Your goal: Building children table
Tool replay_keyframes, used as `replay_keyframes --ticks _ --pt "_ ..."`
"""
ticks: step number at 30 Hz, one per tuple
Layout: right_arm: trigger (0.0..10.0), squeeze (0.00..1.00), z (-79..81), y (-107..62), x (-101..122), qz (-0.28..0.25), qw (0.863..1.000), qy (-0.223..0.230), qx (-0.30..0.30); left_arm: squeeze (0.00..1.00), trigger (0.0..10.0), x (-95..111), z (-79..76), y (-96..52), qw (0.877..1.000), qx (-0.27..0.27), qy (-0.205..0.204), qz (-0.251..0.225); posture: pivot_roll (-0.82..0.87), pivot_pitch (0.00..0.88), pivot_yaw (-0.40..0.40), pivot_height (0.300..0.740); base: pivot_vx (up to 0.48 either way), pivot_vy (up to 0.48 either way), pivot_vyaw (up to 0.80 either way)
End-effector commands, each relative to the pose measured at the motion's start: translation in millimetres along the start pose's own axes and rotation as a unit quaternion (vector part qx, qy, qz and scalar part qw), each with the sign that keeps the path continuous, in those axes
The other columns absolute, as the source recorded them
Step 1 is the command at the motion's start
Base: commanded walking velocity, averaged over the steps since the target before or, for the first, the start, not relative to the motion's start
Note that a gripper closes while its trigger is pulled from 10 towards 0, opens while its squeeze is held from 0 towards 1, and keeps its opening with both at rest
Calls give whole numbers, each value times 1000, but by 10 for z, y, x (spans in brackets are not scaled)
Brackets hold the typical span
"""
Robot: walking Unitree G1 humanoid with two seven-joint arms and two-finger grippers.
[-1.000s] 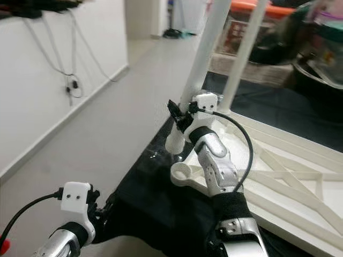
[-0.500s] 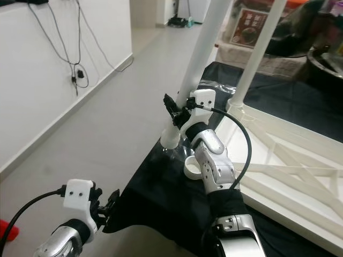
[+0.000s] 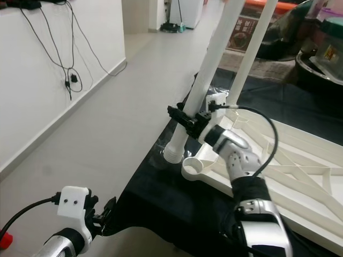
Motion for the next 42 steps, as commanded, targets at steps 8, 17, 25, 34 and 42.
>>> replay_keyframes --ticks 8,17,25,34,42 --pt "10000 0 113 -148 -57 -5 996 24 90 0 10000 -55 10 -103 1000 0 0 22 188 166 -22 740 0 0 0" --pt "10000 0 -33 -159 414 -104 990 21 88 0 10000 -60 -8 -93 1000 0 -4 26 180 172 -27 740 0 0 0" --pt "10000 0 -39 -265 705 -141 981 3 133 0 10000 -47 -14 -75 1000 1 -6 24 174 171 -35 740 0 0 0" --pt "10000 0 28 -379 365 -44 985 -31 166 0 10000 -24 -9 -97 1000 1 -6 24 181 183 -24 740 0 0 0" --pt "10000 0 47 -413 223 2 982 -60 177 0 10000 -26 -20 -114 1000 -1 -6 28 180 192 -17 740 0 0 0"
Point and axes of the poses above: a point about 5 cm out from each wrist's last joint towards the gripper, its own y axis pointing out of the wrist towards the gripper, its own x axis along the axis of the wrist's last joint, z = x × y, the point moved 5 cm from there along y, pointing out of the wrist towards the gripper, and after that the axes turned 15 degrees about -y, right-handed, at the moved point
